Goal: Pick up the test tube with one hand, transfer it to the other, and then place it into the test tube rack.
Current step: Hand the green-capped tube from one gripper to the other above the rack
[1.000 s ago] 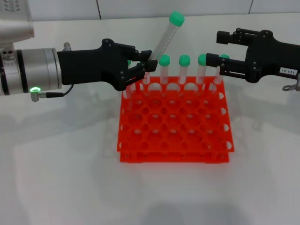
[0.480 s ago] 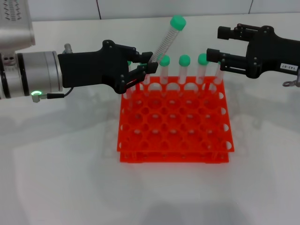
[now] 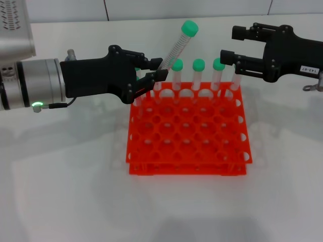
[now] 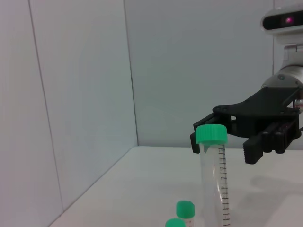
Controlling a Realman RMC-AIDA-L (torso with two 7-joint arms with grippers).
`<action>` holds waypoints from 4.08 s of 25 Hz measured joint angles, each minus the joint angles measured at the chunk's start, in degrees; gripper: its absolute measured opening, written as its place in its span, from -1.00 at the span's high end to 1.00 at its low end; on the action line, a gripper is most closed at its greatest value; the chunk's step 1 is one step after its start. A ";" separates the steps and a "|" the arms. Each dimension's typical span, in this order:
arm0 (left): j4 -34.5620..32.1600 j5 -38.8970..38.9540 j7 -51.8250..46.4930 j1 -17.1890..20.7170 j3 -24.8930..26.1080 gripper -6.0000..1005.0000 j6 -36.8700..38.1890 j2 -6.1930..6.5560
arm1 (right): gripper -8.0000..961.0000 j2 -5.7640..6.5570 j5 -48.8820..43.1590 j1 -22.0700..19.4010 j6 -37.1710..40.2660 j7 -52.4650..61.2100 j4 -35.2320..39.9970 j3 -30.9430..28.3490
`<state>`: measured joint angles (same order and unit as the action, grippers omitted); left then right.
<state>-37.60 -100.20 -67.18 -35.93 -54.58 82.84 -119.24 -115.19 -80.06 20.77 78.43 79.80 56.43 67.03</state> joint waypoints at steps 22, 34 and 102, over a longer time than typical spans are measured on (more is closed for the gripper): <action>0.02 0.12 0.30 0.07 -0.20 0.60 1.43 -0.03 | -0.32 -0.12 1.64 2.42 0.94 0.04 -0.11 2.56; 0.07 0.09 0.30 0.07 -0.96 0.60 1.45 -0.02 | -0.32 -0.39 2.37 3.79 0.88 0.13 -0.32 3.58; 0.07 0.75 0.15 0.00 -3.87 0.60 1.39 -0.12 | 0.44 -0.56 3.22 7.26 -0.10 0.45 -0.18 7.49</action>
<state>-37.53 -99.44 -67.03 -35.93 -58.44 84.23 -119.36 -115.75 -76.83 28.04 78.33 80.25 56.25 74.52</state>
